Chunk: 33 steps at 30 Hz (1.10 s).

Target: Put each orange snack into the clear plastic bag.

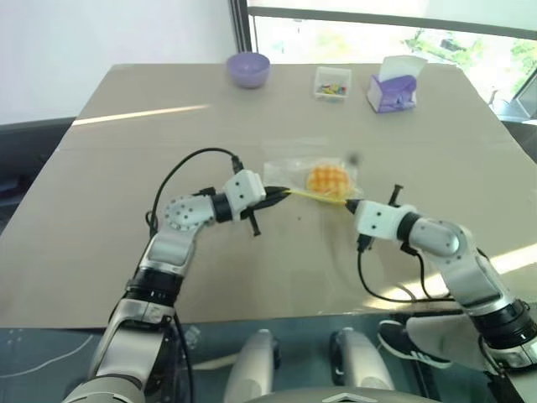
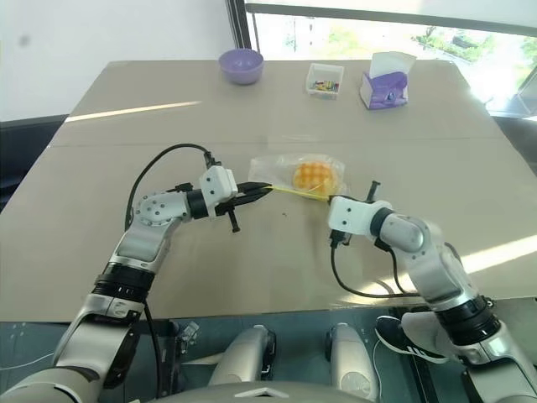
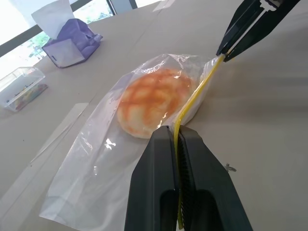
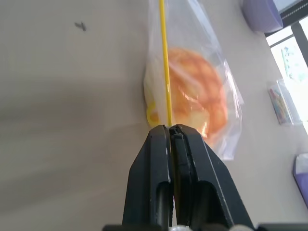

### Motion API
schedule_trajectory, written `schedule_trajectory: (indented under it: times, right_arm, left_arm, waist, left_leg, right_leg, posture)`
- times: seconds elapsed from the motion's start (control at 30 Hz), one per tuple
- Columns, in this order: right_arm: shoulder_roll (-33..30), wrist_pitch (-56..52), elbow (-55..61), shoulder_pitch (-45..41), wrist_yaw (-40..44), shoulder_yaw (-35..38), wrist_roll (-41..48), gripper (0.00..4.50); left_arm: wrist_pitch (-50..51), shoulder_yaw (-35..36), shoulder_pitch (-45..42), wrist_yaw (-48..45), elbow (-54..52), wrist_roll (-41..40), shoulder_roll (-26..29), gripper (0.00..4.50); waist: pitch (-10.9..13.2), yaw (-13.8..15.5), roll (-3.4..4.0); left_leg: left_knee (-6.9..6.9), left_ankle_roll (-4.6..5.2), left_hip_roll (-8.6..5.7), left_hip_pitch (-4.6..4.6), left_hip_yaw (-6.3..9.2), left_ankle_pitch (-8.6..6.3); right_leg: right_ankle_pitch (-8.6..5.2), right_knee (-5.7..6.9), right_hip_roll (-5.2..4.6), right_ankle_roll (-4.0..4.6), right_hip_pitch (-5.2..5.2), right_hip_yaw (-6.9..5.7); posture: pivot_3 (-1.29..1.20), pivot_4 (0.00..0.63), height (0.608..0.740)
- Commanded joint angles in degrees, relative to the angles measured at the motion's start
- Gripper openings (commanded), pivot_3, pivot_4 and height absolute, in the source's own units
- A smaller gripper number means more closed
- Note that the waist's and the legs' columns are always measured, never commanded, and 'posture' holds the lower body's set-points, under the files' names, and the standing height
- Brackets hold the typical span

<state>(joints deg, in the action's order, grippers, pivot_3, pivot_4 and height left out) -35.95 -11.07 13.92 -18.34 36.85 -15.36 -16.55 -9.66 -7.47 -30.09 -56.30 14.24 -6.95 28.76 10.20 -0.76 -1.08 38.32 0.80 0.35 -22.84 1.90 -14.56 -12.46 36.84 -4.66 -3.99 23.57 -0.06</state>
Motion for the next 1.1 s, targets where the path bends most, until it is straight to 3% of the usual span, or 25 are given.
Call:
schedule_trajectory:
  times: [0.03, 0.5, 0.53, 0.7, 1.1]
  right_arm:
    - [-1.9, -0.5, -0.8, 0.6, -1.3, 3.3, -1.3, 0.01]
    - [-1.2, -1.2, -0.6, 2.1, -0.6, 5.5, 3.3, 0.01]
    - [-0.9, -0.8, -0.5, 2.3, -0.7, 5.4, 3.6, 0.64]
    - [-0.2, 0.3, 1.0, 4.7, -0.6, 4.0, 3.2, 2.45]
    - [2.8, 1.5, -3.1, 3.1, -2.9, 3.6, 1.6, 2.45]
  left_arm:
    - [-0.9, 2.6, 0.2, 0.5, -1.6, -1.4, 1.3, 0.00]
    - [1.8, 2.9, 1.0, 2.5, -4.1, -2.4, 0.2, 0.00]
    - [2.3, 2.8, 1.0, 2.8, -4.4, -2.6, 0.0, 0.00]
    - [4.0, 2.4, 1.6, 3.7, -6.0, -2.9, -0.5, 0.00]
    - [4.2, 2.2, 1.2, 4.1, -6.2, -2.8, -0.5, 0.00]
  waist:
    - [0.0, 0.0, 0.00]
    - [0.0, 0.0, 0.00]
    - [0.0, 0.0, -0.01]
    - [0.0, 0.0, 0.00]
    - [0.0, 0.0, 0.00]
  left_leg:
    - [0.00, 0.00, 0.00, 0.00, 0.01, 0.00]
    - [0.00, 0.00, 0.00, 0.00, 0.00, 0.00]
    - [0.00, 0.00, 0.00, 0.00, 0.00, 0.00]
    - [0.00, 0.00, 0.00, 0.00, -0.01, 0.00]
    - [0.00, 0.00, 0.00, 0.01, -0.01, 0.00]
  right_leg:
    - [0.00, 0.00, 0.00, 0.00, 0.00, 0.00]
    - [0.00, 0.00, 0.00, 0.00, 0.00, 0.00]
    - [0.00, 0.00, 0.00, 0.00, -0.01, 0.00]
    - [0.00, 0.00, 0.00, 0.00, -0.01, 0.01]
    - [0.00, 0.00, 0.00, 0.00, -0.01, 0.01]
  posture:
    - [0.00, 0.150, 0.737]
    - [0.00, 0.150, 0.737]
    - [0.00, 0.150, 0.737]
    - [0.00, 0.150, 0.737]
    - [0.00, 0.150, 0.737]
